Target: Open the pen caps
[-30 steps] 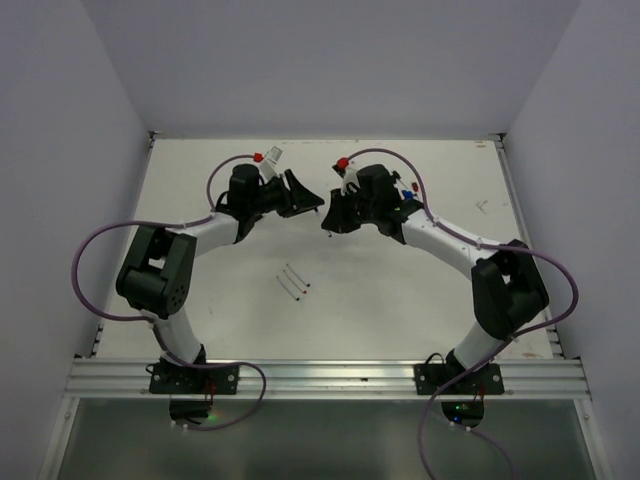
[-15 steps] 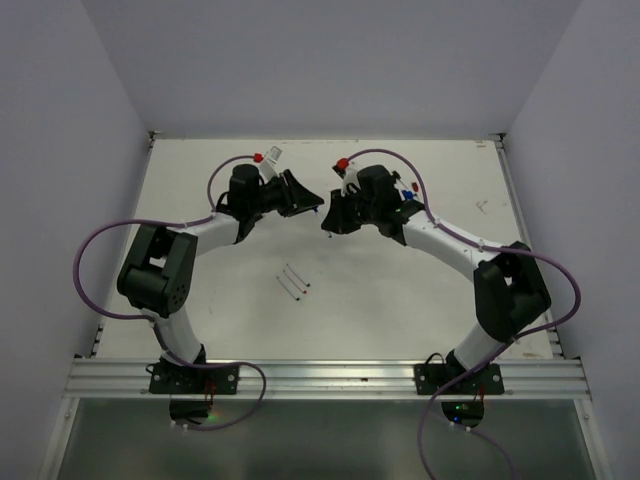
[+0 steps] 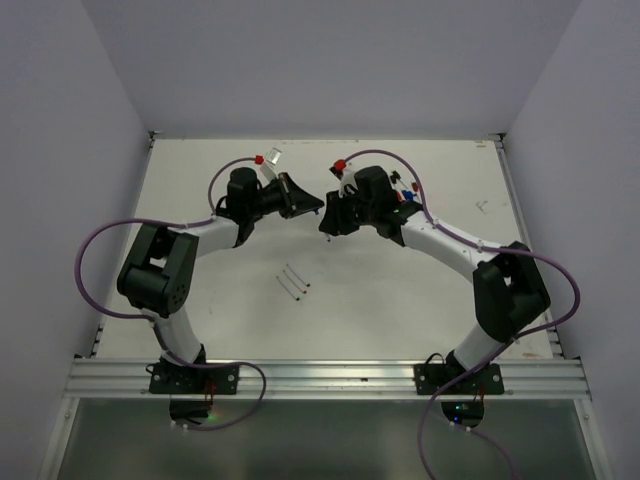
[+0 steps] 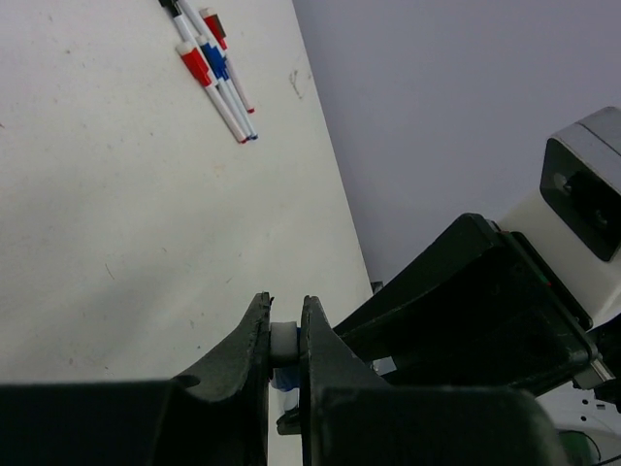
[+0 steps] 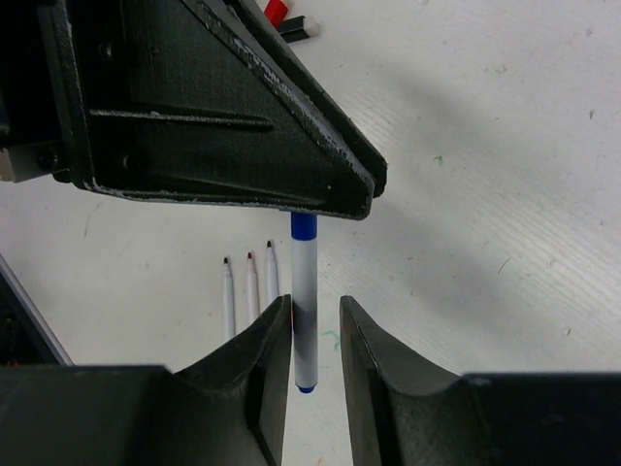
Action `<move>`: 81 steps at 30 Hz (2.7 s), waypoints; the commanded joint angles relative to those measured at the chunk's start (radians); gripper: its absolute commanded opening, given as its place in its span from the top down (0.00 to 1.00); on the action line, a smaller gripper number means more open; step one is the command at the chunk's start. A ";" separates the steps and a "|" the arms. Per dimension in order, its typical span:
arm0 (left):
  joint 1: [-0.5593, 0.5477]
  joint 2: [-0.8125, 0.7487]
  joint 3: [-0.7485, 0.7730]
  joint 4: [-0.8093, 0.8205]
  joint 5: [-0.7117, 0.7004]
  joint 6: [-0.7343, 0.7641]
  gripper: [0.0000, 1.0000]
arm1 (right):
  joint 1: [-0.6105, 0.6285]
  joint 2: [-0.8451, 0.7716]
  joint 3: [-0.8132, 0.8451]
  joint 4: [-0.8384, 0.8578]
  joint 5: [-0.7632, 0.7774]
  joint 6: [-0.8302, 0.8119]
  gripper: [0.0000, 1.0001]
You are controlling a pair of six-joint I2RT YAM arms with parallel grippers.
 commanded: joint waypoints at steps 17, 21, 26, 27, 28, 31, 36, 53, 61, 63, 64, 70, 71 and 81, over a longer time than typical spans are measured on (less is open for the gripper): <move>0.016 -0.098 0.077 -0.278 -0.185 0.075 1.00 | 0.049 0.031 0.009 0.079 0.101 0.017 1.00; -0.004 -0.135 0.170 -0.511 -0.434 0.140 1.00 | 0.194 0.048 0.058 -0.020 0.504 -0.063 1.00; 0.002 -0.125 0.201 -0.574 -0.510 0.131 1.00 | 0.274 0.077 0.034 -0.003 0.803 -0.101 1.00; 0.008 -0.102 0.207 -0.579 -0.521 0.135 1.00 | 0.291 0.082 0.028 -0.003 0.824 -0.109 1.00; 0.011 -0.089 0.212 -0.590 -0.518 0.134 1.00 | 0.302 0.086 0.028 -0.011 0.853 -0.120 1.00; 0.028 -0.054 0.209 -0.576 -0.509 0.131 1.00 | 0.320 0.093 0.002 -0.005 0.878 -0.137 1.00; 0.033 -0.054 0.154 -0.448 -0.449 0.129 1.00 | 0.302 0.067 -0.046 0.004 0.777 -0.111 1.00; 0.171 -0.193 -0.078 -0.107 -0.141 0.075 1.00 | 0.023 0.102 -0.211 0.478 -0.312 0.248 1.00; 0.180 -0.151 0.037 -0.310 -0.206 0.167 1.00 | 0.038 0.119 -0.156 0.315 -0.249 0.152 1.00; 0.171 -0.134 0.091 -0.453 -0.310 0.253 1.00 | 0.060 0.129 -0.103 0.209 -0.146 0.103 1.00; 0.168 -0.126 0.105 -0.487 -0.338 0.276 1.00 | 0.069 0.131 -0.090 0.148 -0.077 0.051 1.00; 0.117 -0.022 0.209 -0.683 -0.487 0.408 1.00 | 0.164 0.212 -0.017 0.000 0.118 -0.032 1.00; 0.109 -0.011 0.218 -0.702 -0.512 0.426 1.00 | 0.172 0.221 -0.011 -0.003 0.132 -0.034 1.00; 0.020 0.093 0.344 -0.811 -0.674 0.543 1.00 | 0.210 0.270 -0.023 0.030 0.213 -0.028 1.00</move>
